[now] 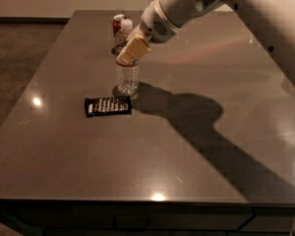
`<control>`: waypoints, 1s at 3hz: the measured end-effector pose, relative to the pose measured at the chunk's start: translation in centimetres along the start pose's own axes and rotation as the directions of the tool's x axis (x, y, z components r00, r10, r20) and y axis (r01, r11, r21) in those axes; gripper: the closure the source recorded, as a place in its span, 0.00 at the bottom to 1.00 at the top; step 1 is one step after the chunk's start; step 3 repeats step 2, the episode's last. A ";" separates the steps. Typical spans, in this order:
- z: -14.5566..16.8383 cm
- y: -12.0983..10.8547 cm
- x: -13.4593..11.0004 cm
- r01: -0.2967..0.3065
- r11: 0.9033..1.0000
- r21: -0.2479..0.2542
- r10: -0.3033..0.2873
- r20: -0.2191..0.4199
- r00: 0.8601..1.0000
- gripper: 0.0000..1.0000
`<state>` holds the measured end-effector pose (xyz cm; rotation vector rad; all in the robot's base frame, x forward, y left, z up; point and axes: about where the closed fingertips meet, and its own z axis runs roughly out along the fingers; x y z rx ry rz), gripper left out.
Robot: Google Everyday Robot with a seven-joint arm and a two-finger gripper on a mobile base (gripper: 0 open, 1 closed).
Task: Move water bottle near rxbar chocolate
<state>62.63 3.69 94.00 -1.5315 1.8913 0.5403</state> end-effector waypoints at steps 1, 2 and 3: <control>0.1 0.0 0.0 0.000 1.000 -0.001 0.000 0.000 1.000 0.00; 0.1 0.0 0.0 0.000 1.000 -0.001 0.000 0.000 1.000 0.00; 0.1 0.0 0.0 0.000 1.000 -0.001 0.000 0.000 1.000 0.00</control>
Offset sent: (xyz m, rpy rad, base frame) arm 0.0000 0.0000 0.0000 0.0000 0.0000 0.0000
